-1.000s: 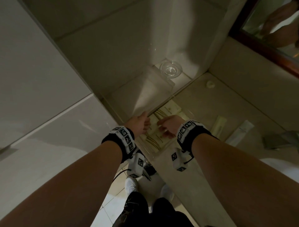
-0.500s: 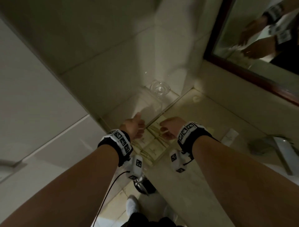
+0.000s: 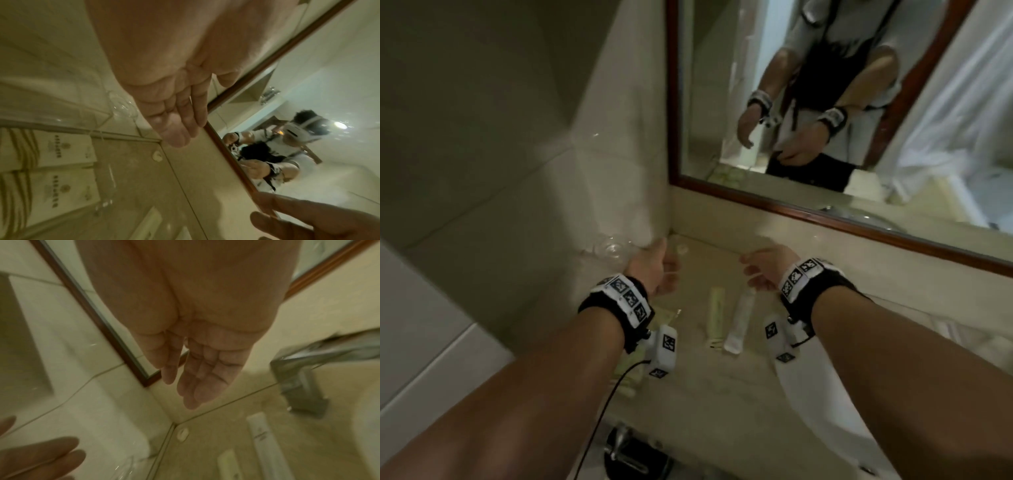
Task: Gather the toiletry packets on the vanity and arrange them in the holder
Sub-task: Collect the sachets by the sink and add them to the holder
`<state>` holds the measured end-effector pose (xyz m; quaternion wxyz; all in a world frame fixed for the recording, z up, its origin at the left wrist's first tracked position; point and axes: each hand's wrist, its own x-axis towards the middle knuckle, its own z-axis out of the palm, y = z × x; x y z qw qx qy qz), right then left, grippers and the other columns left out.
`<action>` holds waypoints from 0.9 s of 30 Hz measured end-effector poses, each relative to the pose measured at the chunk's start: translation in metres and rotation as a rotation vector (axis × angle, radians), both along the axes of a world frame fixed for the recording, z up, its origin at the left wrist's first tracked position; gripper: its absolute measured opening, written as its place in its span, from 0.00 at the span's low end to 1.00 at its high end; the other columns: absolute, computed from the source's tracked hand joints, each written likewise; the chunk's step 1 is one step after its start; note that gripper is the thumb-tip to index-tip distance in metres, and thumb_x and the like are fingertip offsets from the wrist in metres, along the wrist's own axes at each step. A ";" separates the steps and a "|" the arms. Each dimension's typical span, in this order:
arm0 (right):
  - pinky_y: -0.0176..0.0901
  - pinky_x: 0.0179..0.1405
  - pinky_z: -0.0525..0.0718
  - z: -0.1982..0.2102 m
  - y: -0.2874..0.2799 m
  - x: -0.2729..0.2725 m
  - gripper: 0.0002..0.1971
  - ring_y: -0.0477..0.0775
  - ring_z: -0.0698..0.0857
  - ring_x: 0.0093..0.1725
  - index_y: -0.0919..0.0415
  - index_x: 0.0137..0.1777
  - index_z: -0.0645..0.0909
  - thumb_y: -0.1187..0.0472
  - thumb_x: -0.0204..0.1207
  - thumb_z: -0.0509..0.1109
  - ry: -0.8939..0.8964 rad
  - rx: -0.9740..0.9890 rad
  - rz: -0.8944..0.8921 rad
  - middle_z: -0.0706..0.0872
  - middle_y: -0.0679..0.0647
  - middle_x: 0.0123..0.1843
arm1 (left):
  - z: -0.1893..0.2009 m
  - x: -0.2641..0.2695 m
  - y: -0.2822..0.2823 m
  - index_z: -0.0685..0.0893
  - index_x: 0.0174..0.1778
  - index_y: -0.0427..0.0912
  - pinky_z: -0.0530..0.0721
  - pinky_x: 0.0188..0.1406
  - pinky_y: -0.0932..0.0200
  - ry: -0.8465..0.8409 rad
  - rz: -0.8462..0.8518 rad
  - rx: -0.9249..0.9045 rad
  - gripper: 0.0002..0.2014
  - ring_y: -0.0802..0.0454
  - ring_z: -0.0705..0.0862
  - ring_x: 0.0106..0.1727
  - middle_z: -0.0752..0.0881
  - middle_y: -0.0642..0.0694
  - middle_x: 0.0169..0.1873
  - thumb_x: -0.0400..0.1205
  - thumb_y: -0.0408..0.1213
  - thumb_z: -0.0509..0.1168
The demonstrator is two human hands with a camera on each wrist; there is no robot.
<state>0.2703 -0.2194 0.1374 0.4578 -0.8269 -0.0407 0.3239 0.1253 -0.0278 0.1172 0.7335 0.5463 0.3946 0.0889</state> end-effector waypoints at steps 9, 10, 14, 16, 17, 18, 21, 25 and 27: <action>0.40 0.25 0.82 0.033 -0.110 -0.076 0.06 0.56 0.85 0.26 0.64 0.52 0.86 0.63 0.82 0.69 -0.070 0.019 -0.227 0.87 0.59 0.37 | 0.012 -0.030 -0.063 0.85 0.45 0.38 0.86 0.35 0.53 0.014 -0.208 0.062 0.27 0.45 0.85 0.37 0.88 0.42 0.41 0.85 0.61 0.56; 0.41 0.26 0.83 0.034 -0.123 -0.087 0.07 0.57 0.86 0.28 0.63 0.52 0.87 0.62 0.81 0.69 -0.077 0.029 -0.253 0.88 0.59 0.38 | 0.014 -0.032 -0.071 0.85 0.42 0.39 0.84 0.32 0.54 0.008 -0.234 0.052 0.27 0.46 0.85 0.34 0.88 0.42 0.38 0.86 0.61 0.56; 0.43 0.28 0.84 0.040 -0.169 -0.124 0.07 0.59 0.85 0.29 0.64 0.52 0.86 0.62 0.81 0.69 -0.092 0.040 -0.344 0.88 0.60 0.40 | 0.021 -0.033 -0.105 0.79 0.37 0.42 0.75 0.20 0.61 -0.028 -0.375 -0.036 0.26 0.52 0.77 0.21 0.82 0.48 0.26 0.86 0.61 0.54; 0.43 0.27 0.84 0.045 -0.193 -0.137 0.08 0.59 0.86 0.29 0.66 0.52 0.86 0.62 0.82 0.68 -0.107 0.030 -0.400 0.88 0.60 0.41 | 0.024 -0.032 -0.124 0.81 0.42 0.40 0.81 0.30 0.56 -0.027 -0.430 -0.002 0.25 0.49 0.83 0.31 0.86 0.45 0.35 0.86 0.60 0.54; 0.42 0.26 0.84 0.048 -0.206 -0.142 0.08 0.60 0.86 0.29 0.66 0.53 0.85 0.62 0.82 0.67 -0.118 0.021 -0.430 0.88 0.60 0.42 | 0.027 -0.031 -0.136 0.83 0.46 0.39 0.83 0.38 0.53 -0.021 -0.460 0.016 0.26 0.46 0.85 0.38 0.87 0.43 0.41 0.87 0.60 0.54; 0.42 0.26 0.85 0.051 -0.219 -0.147 0.09 0.60 0.86 0.31 0.67 0.54 0.85 0.62 0.83 0.67 -0.124 0.012 -0.454 0.88 0.60 0.43 | 0.030 -0.029 -0.147 0.83 0.49 0.38 0.84 0.44 0.50 -0.021 -0.498 0.031 0.27 0.44 0.86 0.45 0.87 0.41 0.47 0.87 0.60 0.53; 0.44 0.31 0.86 0.058 -0.256 -0.157 0.09 0.61 0.87 0.35 0.66 0.55 0.84 0.62 0.83 0.65 -0.125 -0.003 -0.511 0.89 0.60 0.45 | 0.042 -0.023 -0.181 0.84 0.48 0.39 0.83 0.42 0.52 -0.022 -0.598 0.053 0.28 0.45 0.86 0.48 0.87 0.41 0.48 0.87 0.61 0.51; 0.44 0.29 0.86 0.061 -0.304 -0.162 0.08 0.59 0.87 0.32 0.65 0.54 0.84 0.62 0.84 0.65 -0.114 0.010 -0.581 0.89 0.59 0.45 | 0.056 -0.009 -0.226 0.83 0.45 0.40 0.80 0.42 0.53 -0.031 -0.710 -0.021 0.26 0.48 0.82 0.42 0.83 0.44 0.43 0.88 0.58 0.51; 0.42 0.28 0.86 0.058 -0.329 -0.161 0.08 0.58 0.87 0.31 0.64 0.53 0.84 0.61 0.84 0.65 -0.112 0.013 -0.618 0.89 0.59 0.43 | 0.056 0.000 -0.249 0.83 0.50 0.37 0.82 0.49 0.50 -0.020 -0.735 -0.006 0.26 0.45 0.83 0.47 0.84 0.42 0.47 0.88 0.57 0.51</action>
